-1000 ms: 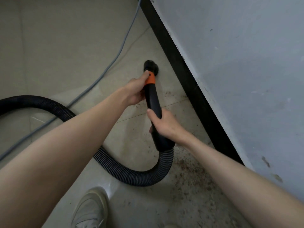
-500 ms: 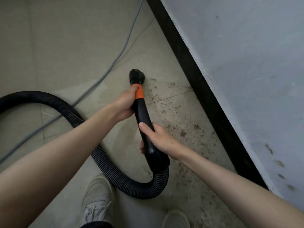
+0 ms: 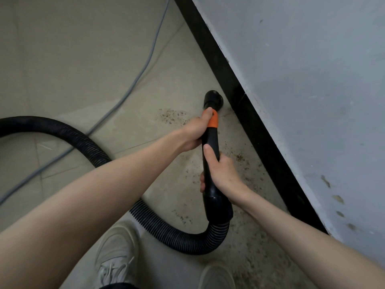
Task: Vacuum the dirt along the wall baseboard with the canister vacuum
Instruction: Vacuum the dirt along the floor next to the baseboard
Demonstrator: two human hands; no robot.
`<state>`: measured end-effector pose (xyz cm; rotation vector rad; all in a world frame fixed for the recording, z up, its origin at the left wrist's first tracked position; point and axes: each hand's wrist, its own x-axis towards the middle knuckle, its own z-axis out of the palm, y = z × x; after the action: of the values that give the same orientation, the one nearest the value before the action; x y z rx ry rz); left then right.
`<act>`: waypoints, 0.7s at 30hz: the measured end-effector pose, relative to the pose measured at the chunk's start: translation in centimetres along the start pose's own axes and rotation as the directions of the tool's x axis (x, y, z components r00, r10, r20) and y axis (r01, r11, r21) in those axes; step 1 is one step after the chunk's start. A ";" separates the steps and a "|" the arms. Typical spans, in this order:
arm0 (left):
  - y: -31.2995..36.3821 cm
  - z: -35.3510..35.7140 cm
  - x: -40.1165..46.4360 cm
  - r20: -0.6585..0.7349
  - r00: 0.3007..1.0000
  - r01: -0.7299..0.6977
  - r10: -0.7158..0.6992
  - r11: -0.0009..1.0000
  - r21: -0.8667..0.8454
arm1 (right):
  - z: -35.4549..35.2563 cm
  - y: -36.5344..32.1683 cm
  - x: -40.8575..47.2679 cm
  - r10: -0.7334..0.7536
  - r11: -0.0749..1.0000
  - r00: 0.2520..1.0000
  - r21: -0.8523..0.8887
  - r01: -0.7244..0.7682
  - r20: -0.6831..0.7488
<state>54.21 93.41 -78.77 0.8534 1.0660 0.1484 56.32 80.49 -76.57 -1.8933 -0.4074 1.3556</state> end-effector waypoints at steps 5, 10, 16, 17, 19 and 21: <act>-0.3 1.8 -0.3 0.035 0.999 0.013 -0.012 1.000 -0.008 | -1.1 0.2 -0.4 0.002 0.998 0.999 -0.064 -0.005 -0.055; -0.5 2.2 -0.6 0.056 0.998 0.008 -0.008 1.000 0.005 | -1.2 0.5 -0.7 -0.001 0.995 0.995 -0.097 -0.009 -0.096; -1.1 2.0 -1.3 0.097 0.994 0.047 -0.047 0.999 0.008 | -0.8 1.3 -1.3 0.046 0.999 0.997 -0.010 -0.047 -0.060; -1.1 1.9 -1.4 0.094 0.994 0.048 -0.049 0.999 0.011 | -0.8 1.4 -1.4 0.054 0.999 0.997 0.004 -0.054 -0.056; -1.1 1.8 -1.4 0.079 0.996 0.042 -0.044 0.999 0.030 | -0.7 1.4 -1.3 0.067 0.997 0.997 0.033 -0.065 -0.042; -0.9 1.7 -1.4 0.051 0.998 0.027 -0.030 0.998 0.050 | -0.7 1.2 -1.1 0.075 0.995 0.997 0.060 -0.074 -0.016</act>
<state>54.64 91.21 -78.02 0.8821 1.0364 0.0760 56.35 78.73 -76.58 -1.8875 -0.2868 1.3829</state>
